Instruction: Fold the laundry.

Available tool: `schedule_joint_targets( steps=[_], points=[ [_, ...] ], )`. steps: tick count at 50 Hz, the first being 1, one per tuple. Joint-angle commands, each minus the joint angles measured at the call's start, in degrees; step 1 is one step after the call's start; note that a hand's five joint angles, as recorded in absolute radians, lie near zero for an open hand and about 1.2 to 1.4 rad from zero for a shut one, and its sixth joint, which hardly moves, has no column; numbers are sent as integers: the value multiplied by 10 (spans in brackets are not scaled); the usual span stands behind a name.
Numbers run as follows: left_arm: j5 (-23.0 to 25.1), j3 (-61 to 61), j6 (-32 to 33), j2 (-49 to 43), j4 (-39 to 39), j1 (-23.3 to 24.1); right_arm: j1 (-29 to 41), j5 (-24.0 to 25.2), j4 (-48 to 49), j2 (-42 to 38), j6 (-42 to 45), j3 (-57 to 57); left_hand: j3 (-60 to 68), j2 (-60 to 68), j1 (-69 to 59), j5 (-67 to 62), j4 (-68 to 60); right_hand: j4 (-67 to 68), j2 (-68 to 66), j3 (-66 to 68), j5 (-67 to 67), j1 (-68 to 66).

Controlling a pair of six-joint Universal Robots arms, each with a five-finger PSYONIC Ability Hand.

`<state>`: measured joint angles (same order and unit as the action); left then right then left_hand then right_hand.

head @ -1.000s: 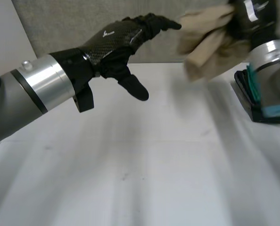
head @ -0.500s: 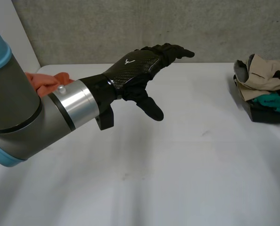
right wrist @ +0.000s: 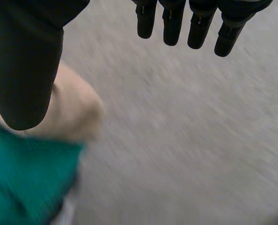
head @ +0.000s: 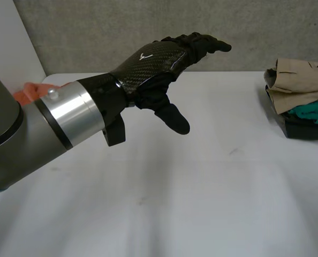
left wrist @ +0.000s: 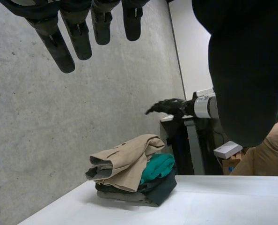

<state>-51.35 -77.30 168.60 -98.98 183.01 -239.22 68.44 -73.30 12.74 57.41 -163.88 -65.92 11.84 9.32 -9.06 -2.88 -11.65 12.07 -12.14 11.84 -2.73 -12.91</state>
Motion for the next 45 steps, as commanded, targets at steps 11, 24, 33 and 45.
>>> schedule_joint_targets(
  steps=[11, 24, 33, 45],
  points=[
    [-223, 118, 19, 25, 1, -51, 153, -66, 330, 145, 163, -80, -18, 7, -9, 29, 17, -21, 21, -18, 27, 29],
    [-252, 223, 263, -194, -43, -262, 366, 78, 248, 131, 49, -277, -18, 7, -9, 29, 17, -21, 21, -18, 27, 29],
    [-181, 312, 277, -418, 69, -323, 419, -26, 136, 65, 123, -313, -18, 7, -9, 29, 17, -21, 21, -18, 27, 29],
    [-189, 486, 325, -611, 96, -343, 388, -15, 180, 65, 111, -338, -18, 7, -9, 29, 17, -21, 21, -18, 27, 29]
  ],
)
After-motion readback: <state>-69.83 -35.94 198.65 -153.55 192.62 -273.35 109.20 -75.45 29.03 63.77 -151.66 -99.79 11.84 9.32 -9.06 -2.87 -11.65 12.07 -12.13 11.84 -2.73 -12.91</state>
